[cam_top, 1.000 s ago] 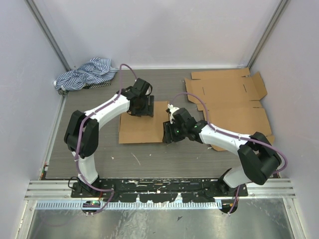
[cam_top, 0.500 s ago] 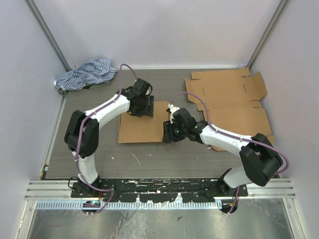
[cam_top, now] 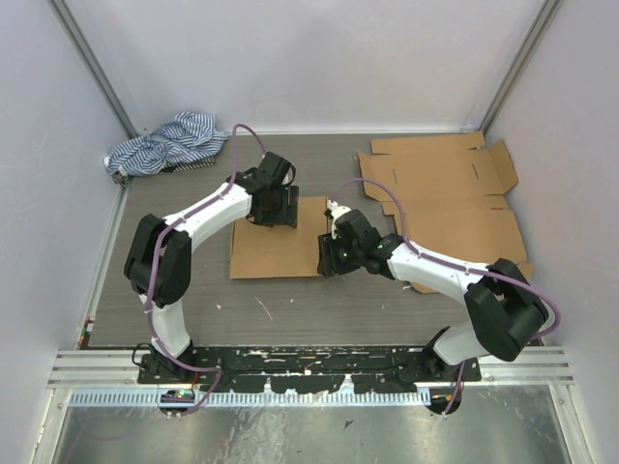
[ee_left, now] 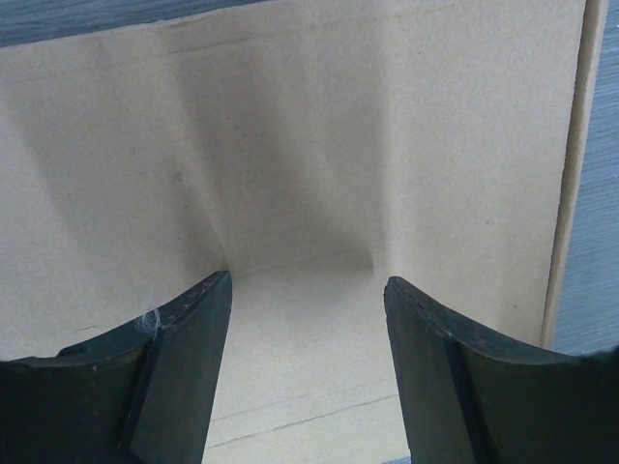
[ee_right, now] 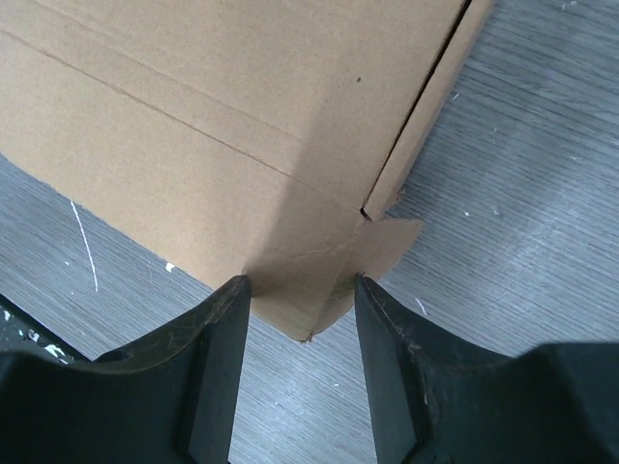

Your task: Fold the paper box

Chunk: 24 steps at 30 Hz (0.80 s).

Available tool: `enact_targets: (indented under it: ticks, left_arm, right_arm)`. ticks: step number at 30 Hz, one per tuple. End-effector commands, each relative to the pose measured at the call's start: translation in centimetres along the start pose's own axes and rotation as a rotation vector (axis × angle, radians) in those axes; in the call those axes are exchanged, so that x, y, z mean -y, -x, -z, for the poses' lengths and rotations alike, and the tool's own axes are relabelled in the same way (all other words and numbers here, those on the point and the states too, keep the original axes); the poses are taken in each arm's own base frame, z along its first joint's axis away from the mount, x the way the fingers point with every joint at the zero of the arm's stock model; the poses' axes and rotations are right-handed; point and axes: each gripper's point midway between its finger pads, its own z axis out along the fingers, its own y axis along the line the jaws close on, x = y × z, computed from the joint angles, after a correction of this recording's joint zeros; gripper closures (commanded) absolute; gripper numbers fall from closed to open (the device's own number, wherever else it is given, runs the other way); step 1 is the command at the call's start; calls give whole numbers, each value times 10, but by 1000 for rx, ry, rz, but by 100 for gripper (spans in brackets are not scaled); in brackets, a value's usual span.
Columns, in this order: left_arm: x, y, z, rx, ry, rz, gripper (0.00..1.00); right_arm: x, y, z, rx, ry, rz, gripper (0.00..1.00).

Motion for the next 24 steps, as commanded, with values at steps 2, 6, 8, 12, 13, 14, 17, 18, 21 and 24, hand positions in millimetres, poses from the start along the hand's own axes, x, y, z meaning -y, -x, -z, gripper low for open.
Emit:
enact_targets:
  ticks: [2, 6, 8, 12, 13, 14, 17, 18, 21, 24]
  left_arm:
    - [-2, 2, 32, 7, 6, -19, 28]
    - [-13, 4, 66, 87, 33, -23, 24]
    - [-25, -2, 81, 124, 57, -7, 22]
    - [-53, -34, 96, 158, 86, 54, 19]
    - [-59, -41, 98, 165, 90, 67, 18]
    - [-65, -51, 97, 163, 95, 78, 18]
    - [-81, -73, 92, 156, 123, 117, 18]
    - [-83, -75, 95, 173, 118, 129, 17]
    - [-90, -85, 90, 168, 138, 138, 17]
    - [-95, -90, 86, 154, 157, 135, 18]
  right_arm:
    - [-10, 20, 4, 67, 25, 21, 47]
    - [-11, 21, 10, 66, 28, 12, 42]
    - [-12, 22, 13, 70, 29, 9, 40]
    - [-13, 24, 16, 76, 27, 2, 37]
    - [-13, 24, 15, 73, 28, 2, 36]
    - [-14, 25, 15, 72, 29, 1, 35]
    - [-15, 27, 14, 70, 32, -6, 32]
    - [-16, 26, 13, 65, 33, -9, 32]
    - [-16, 26, 8, 48, 25, -25, 31]
    - [-18, 24, 4, 30, 32, -39, 31]
